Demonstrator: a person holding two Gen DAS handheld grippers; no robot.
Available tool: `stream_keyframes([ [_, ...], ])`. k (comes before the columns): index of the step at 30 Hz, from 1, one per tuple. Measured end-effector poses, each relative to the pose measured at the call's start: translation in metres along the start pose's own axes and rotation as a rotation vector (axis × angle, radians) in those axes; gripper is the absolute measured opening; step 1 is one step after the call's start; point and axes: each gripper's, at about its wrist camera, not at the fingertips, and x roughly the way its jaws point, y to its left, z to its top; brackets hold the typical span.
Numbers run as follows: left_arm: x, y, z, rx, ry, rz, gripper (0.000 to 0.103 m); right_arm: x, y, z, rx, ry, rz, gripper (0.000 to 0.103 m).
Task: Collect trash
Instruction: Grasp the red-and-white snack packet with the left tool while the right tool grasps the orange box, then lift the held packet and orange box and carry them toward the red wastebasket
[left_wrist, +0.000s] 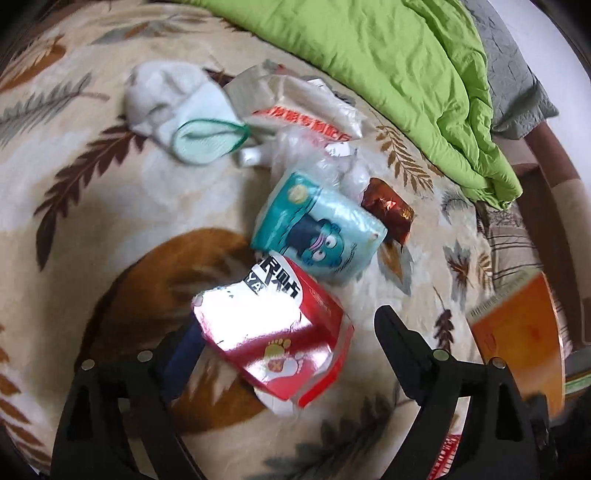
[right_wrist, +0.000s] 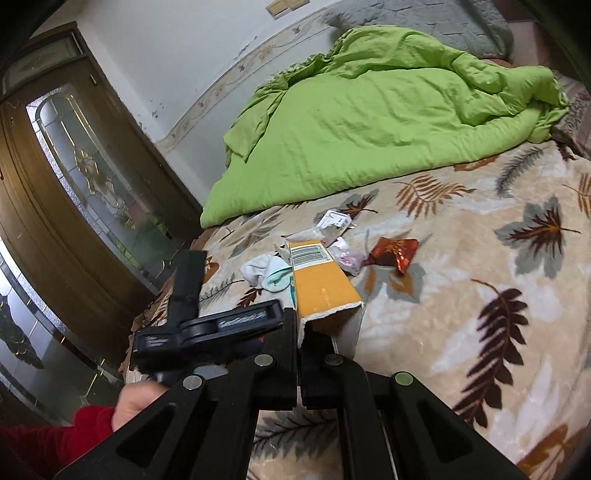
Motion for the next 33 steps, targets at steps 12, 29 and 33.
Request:
stream_keyframes([
  [12,-0.02,-0.006,-0.007,0.086,-0.045,-0.081,0.02,-0.02,-0.005,-0.009,0.008,-0.046,-0.069,0.002],
  [29,-0.119,-0.003,-0.059,0.343,-0.324,0.089,0.015,-0.003,0.041,-0.041,-0.087,-0.029,-0.173,0.002],
  [33,-0.128,-0.001,-0.068,0.366,-0.358,0.123,0.015,-0.005,0.04,-0.043,-0.085,-0.031,-0.18,0.002],
])
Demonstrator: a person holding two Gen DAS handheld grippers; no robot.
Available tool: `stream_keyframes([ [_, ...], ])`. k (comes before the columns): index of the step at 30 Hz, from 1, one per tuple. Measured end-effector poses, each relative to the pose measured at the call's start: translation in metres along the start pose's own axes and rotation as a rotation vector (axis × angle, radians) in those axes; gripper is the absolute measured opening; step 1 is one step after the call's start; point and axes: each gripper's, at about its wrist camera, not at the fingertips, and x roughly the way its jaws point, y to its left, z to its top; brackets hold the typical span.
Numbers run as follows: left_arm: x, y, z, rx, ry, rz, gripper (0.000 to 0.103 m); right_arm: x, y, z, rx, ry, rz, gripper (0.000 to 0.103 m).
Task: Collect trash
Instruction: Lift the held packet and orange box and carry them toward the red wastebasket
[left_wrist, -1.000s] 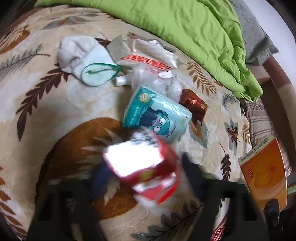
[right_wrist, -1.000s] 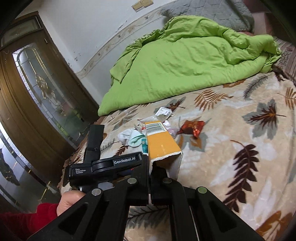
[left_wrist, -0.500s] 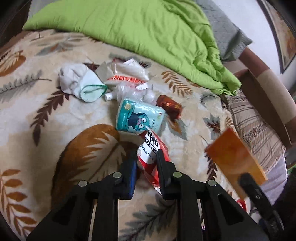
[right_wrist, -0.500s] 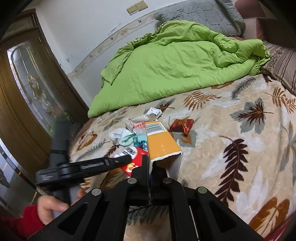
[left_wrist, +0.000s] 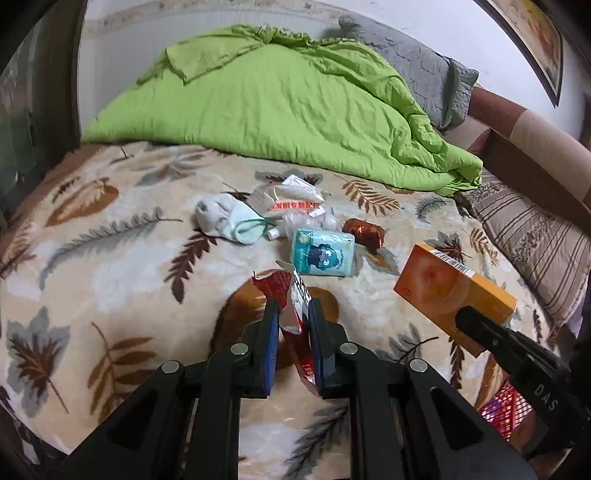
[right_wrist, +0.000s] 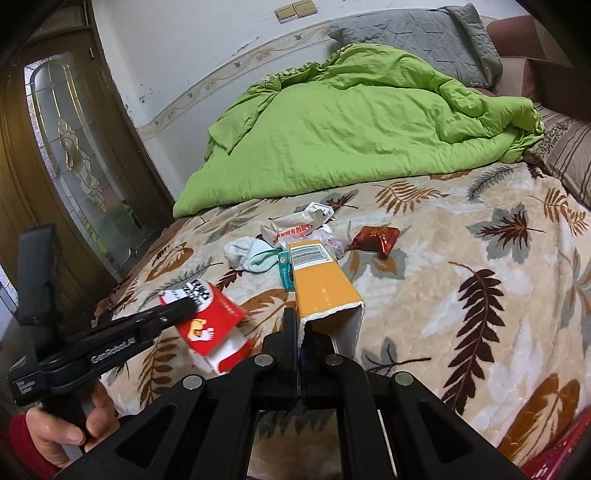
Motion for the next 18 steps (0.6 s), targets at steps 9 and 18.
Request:
stream_keyframes([
  [9,-0.012,-0.011,0.001,0.064,-0.052,0.059,0.015,-0.01,0.005,-0.005,-0.012,0.017,0.004,0.002],
  [18,-0.022,-0.022,0.001,0.133,-0.11,0.126,0.015,-0.022,0.005,-0.002,0.0,0.013,0.015,0.002],
])
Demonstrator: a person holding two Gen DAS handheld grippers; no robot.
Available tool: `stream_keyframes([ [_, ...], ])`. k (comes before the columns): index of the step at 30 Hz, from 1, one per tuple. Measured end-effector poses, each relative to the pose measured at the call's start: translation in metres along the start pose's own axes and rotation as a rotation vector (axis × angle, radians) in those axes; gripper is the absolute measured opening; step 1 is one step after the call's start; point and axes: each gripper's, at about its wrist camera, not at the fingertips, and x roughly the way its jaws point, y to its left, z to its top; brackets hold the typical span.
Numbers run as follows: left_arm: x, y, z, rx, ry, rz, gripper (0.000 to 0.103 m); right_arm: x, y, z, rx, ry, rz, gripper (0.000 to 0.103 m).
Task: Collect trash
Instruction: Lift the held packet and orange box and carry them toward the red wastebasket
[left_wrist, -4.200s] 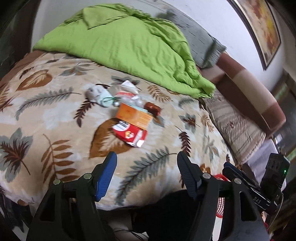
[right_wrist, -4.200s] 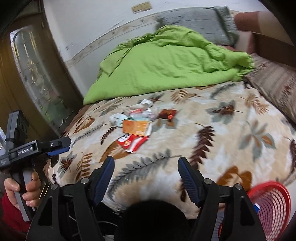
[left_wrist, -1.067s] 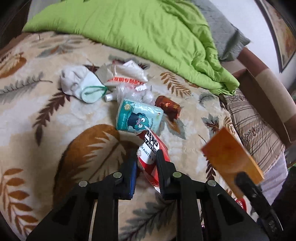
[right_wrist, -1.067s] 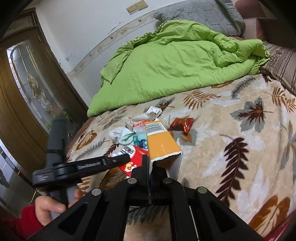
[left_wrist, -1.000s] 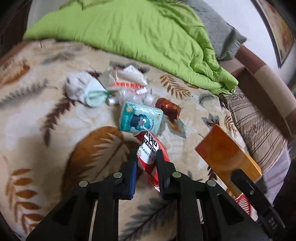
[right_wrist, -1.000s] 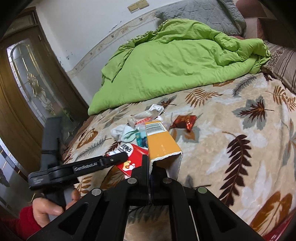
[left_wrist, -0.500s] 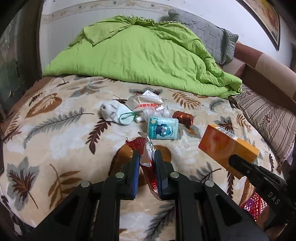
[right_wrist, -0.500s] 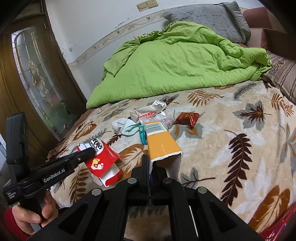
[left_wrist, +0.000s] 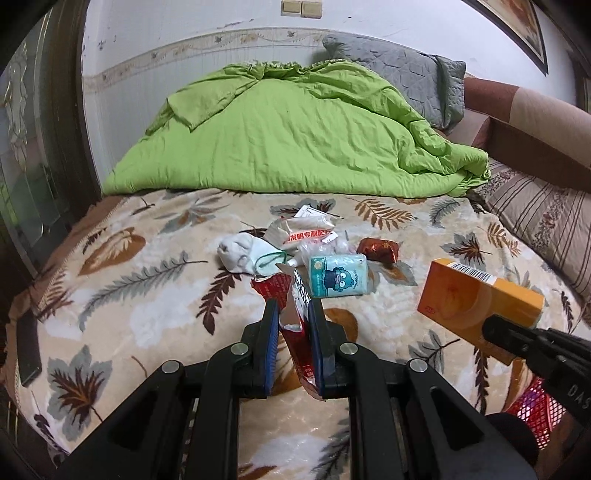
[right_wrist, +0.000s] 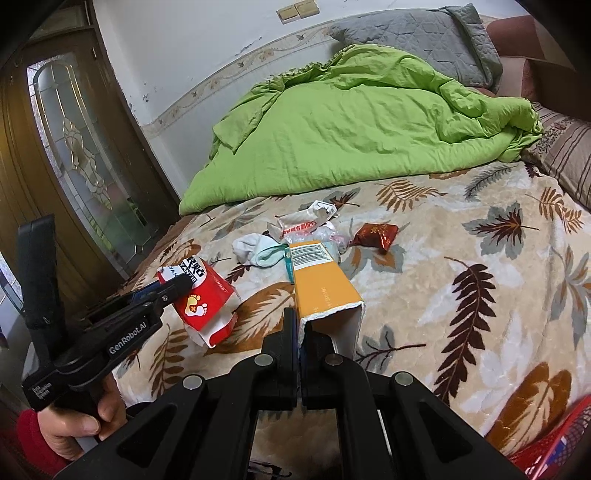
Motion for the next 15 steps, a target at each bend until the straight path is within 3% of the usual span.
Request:
stream_keyframes([
  [15,-0.009,-0.012,0.002,0.046,-0.028,0.013,0.015,-0.01,-0.001,0.001,0.016,0.001,0.001,0.002],
])
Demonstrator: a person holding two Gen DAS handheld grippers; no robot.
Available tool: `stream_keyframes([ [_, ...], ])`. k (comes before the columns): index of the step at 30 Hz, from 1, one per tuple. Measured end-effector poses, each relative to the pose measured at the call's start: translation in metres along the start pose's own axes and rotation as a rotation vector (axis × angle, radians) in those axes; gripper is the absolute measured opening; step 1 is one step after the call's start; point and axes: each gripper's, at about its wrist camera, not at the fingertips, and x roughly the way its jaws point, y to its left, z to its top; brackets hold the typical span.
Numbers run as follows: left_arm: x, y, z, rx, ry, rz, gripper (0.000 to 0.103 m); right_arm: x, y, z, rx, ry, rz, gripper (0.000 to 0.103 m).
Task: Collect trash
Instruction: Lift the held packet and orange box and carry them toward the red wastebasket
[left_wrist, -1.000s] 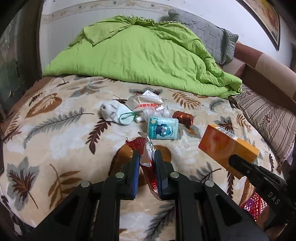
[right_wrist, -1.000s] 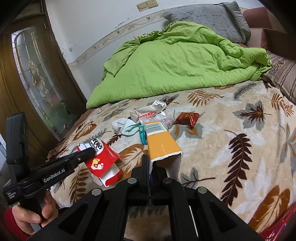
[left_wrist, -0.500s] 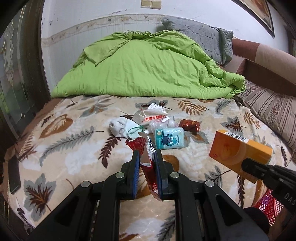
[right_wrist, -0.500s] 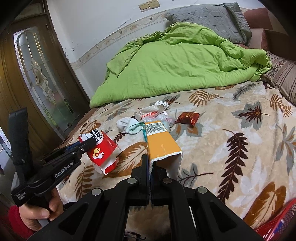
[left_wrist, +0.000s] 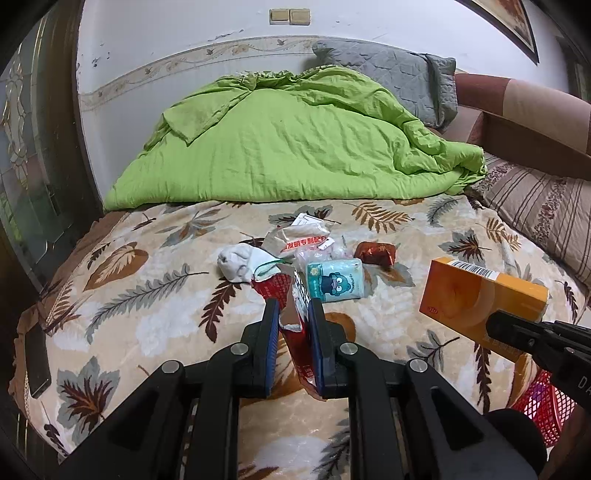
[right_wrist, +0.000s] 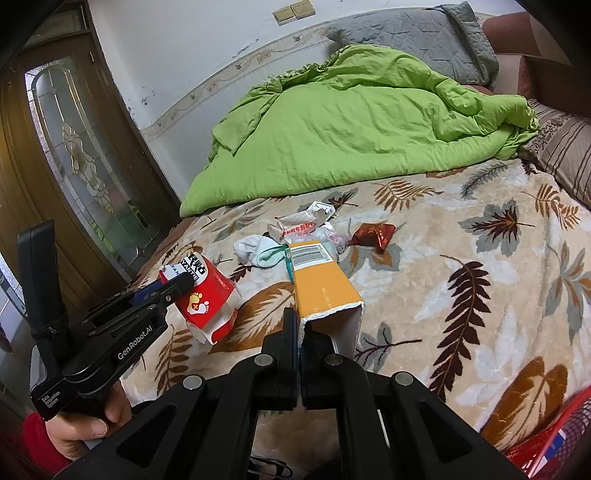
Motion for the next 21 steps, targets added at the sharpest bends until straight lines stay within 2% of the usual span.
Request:
stream_keyframes([
  [15,-0.011,-0.025,0.006,0.034,-0.013,-0.058,0.015,-0.038,-0.023,-0.006,0.071,-0.02,-0.032,0.002],
  [17,-0.013,-0.029,0.007,0.036,-0.012,-0.077,0.015,-0.044,-0.027,-0.007,0.082,-0.025,-0.041,0.002],
  [21,-0.021,-0.045,0.01,0.052,-0.009,-0.175,0.015,-0.068,-0.039,-0.009,0.112,-0.041,-0.07,0.002],
])
